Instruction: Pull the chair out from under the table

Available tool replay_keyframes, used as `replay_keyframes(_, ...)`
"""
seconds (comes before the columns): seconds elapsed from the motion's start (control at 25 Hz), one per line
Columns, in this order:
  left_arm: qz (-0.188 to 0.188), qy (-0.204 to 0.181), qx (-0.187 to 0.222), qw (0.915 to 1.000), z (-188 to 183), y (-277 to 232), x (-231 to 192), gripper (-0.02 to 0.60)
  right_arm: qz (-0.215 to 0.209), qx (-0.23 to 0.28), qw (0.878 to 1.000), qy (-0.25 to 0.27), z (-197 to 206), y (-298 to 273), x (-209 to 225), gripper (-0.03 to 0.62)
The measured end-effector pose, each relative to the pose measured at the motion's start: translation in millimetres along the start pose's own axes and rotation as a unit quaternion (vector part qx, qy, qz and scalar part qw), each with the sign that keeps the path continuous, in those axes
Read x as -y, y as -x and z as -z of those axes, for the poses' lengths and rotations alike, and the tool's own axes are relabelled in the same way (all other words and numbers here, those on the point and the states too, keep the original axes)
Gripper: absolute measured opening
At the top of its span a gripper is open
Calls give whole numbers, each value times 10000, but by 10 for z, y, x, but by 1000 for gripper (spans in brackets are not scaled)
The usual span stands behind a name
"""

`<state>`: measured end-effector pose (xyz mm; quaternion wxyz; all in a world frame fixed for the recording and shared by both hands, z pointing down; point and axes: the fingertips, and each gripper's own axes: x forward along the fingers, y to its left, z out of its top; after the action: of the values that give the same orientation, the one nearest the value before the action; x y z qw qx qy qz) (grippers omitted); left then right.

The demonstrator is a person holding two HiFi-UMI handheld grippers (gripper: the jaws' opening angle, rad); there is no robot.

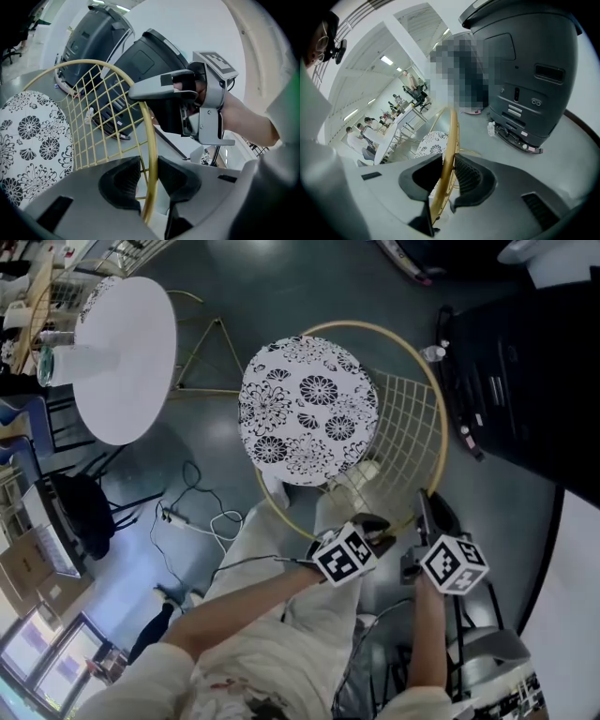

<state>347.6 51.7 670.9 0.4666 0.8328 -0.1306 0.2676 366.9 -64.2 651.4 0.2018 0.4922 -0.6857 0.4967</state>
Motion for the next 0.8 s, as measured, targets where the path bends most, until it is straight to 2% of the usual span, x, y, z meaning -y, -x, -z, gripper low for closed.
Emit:
replay_keyframes(0.44,110,-106,-187,9997,35,-164,135,107,387,136,9989,-243,38,129,200,83)
replay_keyframes(0.8,161,-176,-252,9994,43,-281,261,109,486,191,9982,-294,80,265,341,81)
